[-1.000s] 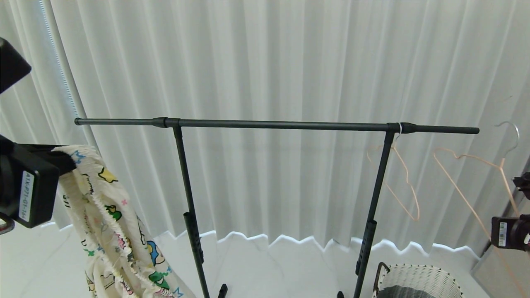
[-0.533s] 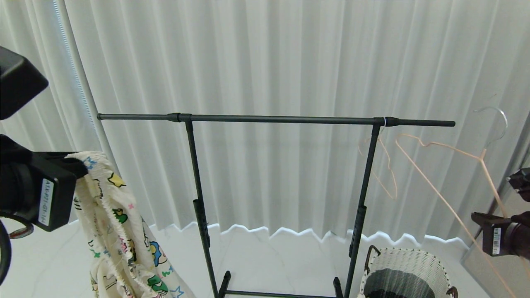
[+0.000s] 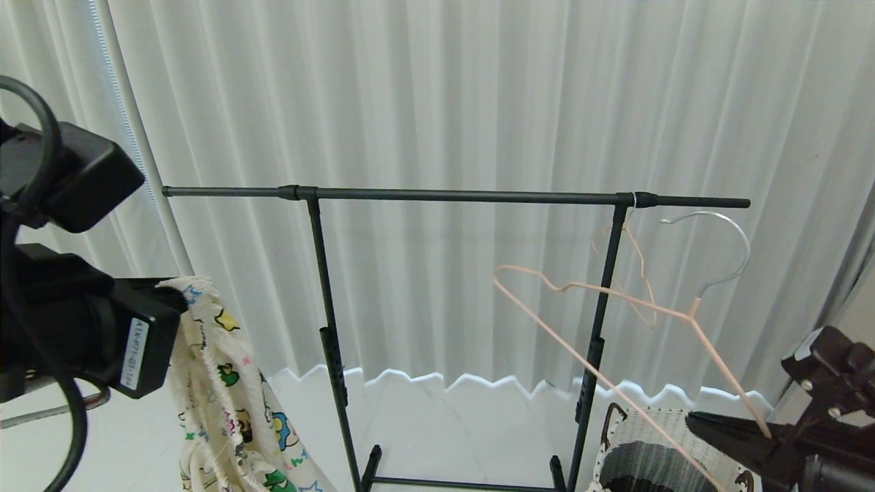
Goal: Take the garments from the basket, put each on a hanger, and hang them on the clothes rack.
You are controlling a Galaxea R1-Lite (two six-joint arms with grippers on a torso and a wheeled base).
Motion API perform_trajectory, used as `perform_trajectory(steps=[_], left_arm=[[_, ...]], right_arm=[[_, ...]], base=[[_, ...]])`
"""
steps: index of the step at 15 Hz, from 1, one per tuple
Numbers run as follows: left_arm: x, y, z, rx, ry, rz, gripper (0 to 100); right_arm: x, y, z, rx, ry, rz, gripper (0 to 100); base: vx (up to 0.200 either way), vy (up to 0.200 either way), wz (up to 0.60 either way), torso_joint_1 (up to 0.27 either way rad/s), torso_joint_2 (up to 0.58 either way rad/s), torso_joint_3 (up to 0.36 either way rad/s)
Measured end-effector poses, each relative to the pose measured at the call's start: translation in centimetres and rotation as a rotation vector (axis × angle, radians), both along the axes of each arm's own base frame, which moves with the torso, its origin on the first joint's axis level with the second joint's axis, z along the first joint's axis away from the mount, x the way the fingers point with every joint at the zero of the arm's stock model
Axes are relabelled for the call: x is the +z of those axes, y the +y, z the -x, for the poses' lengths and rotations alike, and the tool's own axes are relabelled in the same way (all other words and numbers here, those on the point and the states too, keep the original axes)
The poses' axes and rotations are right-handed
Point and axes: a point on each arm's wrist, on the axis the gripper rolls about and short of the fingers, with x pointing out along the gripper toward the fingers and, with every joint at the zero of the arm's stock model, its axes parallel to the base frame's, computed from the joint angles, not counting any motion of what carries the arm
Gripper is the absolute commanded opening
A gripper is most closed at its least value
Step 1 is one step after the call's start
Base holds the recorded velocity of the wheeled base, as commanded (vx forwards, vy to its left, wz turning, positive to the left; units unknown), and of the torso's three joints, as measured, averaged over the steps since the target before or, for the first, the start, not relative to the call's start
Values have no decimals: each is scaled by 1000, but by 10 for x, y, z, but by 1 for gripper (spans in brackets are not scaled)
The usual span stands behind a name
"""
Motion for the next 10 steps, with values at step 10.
perform_trajectory(steps=[10], left_arm=[[-34, -50, -65, 199, 145, 158, 0]], right_arm=[[18, 45, 53, 444, 153, -159, 0]], base=[[0, 0, 0, 0, 0, 0]])
